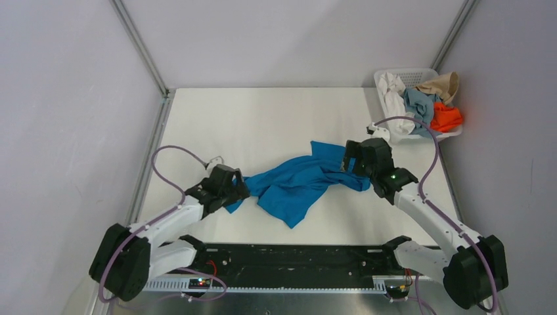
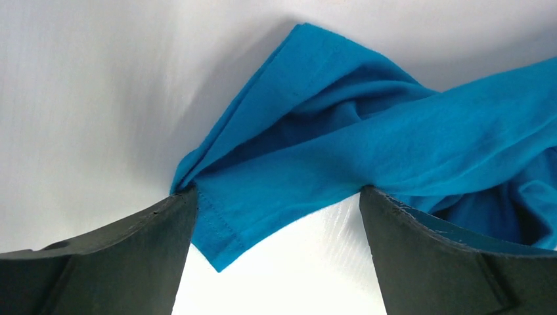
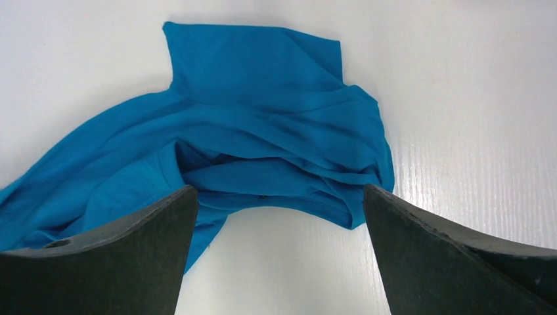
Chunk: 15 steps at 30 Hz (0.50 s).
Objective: Fold and stack the t-shirts
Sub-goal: Flatten out the tshirt
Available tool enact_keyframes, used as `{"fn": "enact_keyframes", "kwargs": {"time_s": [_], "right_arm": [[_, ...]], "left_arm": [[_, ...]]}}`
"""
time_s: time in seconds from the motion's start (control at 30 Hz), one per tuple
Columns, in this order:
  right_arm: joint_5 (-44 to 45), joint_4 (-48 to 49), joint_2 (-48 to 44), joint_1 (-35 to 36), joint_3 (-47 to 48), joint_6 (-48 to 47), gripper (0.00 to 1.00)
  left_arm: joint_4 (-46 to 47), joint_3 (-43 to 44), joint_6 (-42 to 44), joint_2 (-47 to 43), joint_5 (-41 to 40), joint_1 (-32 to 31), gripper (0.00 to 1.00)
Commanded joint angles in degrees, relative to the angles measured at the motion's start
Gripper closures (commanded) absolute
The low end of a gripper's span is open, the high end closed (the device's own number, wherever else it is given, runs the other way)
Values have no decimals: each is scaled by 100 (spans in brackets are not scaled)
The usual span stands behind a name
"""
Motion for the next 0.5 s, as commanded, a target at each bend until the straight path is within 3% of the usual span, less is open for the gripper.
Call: {"fn": "enact_keyframes", "kwargs": {"time_s": [0.0,0.13,0.27,0.33,0.43,0.47], "right_arm": [[45,282,281,17,21,-68,1],[214,419,437,-33,14,-46,1],[82,590,545,-138,19,-60,1],[82,626,597,-159,20,-73,0],[58,716,687,-178,21,-125,1],[19,749,734,-185,17,-141,1]], "left_arm": [[-278,324,116,636,-390,-410,2],[-648,757,156,1296,-701,-1033,0],[-843,942,5,2169,-776,-1372,13],[-896,925,-149,2427,-834,-1430,24],[-937,917,-344,2581,-871,-1451,53],[-950,921,-354,2568,-872,-1454,59]]}}
